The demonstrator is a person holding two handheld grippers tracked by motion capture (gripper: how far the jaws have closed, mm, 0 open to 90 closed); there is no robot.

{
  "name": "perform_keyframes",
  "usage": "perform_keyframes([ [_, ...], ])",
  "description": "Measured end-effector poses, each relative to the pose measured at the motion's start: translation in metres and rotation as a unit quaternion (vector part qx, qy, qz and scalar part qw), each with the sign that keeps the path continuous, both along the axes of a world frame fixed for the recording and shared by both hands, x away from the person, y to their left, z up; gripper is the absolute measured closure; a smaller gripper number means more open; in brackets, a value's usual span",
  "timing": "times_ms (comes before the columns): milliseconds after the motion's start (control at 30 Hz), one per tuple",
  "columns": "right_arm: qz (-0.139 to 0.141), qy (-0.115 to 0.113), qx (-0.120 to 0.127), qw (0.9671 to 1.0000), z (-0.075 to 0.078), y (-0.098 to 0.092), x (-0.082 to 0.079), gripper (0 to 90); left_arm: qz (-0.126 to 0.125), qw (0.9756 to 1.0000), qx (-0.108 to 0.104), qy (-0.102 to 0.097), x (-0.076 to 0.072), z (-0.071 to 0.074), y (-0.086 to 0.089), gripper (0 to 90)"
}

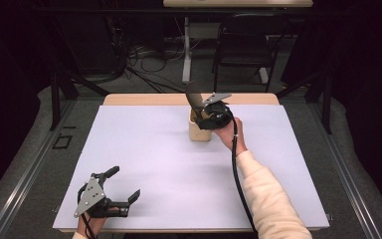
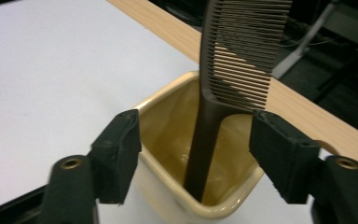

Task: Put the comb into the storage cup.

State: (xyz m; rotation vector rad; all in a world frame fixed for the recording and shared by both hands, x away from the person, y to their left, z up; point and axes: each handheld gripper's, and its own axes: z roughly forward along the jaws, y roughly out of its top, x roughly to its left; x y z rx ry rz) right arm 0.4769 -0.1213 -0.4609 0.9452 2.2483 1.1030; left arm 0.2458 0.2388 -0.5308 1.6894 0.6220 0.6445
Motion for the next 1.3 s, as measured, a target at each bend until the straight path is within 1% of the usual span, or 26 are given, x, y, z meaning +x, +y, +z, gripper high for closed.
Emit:
perform_keyframes([
  [133, 0.01, 0.011, 0.013, 0.9998, 0.005, -0.006, -0.005, 27.3, -0.001, 1.0, 0.003, 0.0, 0.0, 0.0, 0.0, 1.4],
  [200, 0.014, 0.012, 0.014, 0.9997, 0.007, -0.009, -0.009, 24.0, -0.001, 1.0, 0.002, -0.001, 0.0, 0.0, 0.0, 1.4],
  [267, 0.018, 0.016, 0.017, 0.9996, 0.009, -0.011, -0.012, 22.7, -0.001, 1.0, 0.002, 0.0, 0.0, 0.0, -0.001, 1.4],
  [367, 0.026, 0.024, 0.022, 0.9991, 0.01, -0.016, -0.017, 19.5, -0.001, 1.0, 0.003, 0.001, 0.0, 0.0, 0.0, 1.4],
  [400, 0.028, 0.028, 0.022, 0.999, 0.01, -0.017, -0.019, 17.7, -0.003, 1.0, 0.002, 0.001, 0.0, 0.0, 0.0, 1.4],
  [467, 0.032, 0.03, 0.019, 0.9989, 0.01, -0.02, -0.023, 16.9, -0.002, 1.0, 0.002, 0.0, 0.0, 0.0, 0.0, 1.4],
  [600, 0.037, 0.039, 0.018, 0.9984, 0.009, -0.027, -0.028, 14.6, -0.001, 1.0, 0.003, 0.001, 0.0, 0.0, -0.001, 1.4],
  [767, 0.048, 0.047, 0.023, 0.9975, 0.007, -0.036, -0.036, 11.8, -0.001, 1.0, 0.004, 0.001, 0.0, 0.0, -0.001, 1.3],
  [833, 0.049, 0.051, 0.029, 0.9971, 0.005, -0.039, -0.04, 10.7, 0.001, 1.0, 0.006, 0.001, 0.0, 0.0, -0.001, 1.4],
  [1000, 0.053, 0.054, 0.036, 0.9965, 0.002, -0.046, -0.048, 3.8, -0.001, 1.0, 0.005, 0.001, 0.0, -0.001, -0.002, 1.4],
  [1033, 0.053, 0.059, 0.036, 0.9962, 0.002, -0.047, -0.05, 2.6, -0.001, 1.0, 0.005, 0.002, 0.0, -0.001, -0.001, 1.4],
  [1133, 0.058, 0.061, 0.034, 0.9959, -0.001, -0.051, -0.055, 0.0, 0.001, 1.0, 0.006, 0.001, 0.0, -0.001, -0.001, 1.4],
  [1233, 0.062, 0.061, 0.038, 0.9955, -0.002, -0.054, -0.06, 0.0, -0.001, 1.0, 0.006, 0.001, 0.001, -0.001, -0.002, 1.4],
  [1300, 0.065, 0.065, 0.035, 0.9952, -0.003, -0.055, -0.062, 0.0, -0.002, 1.0, 0.008, 0.0, 0.0, -0.001, -0.002, 1.4],
])
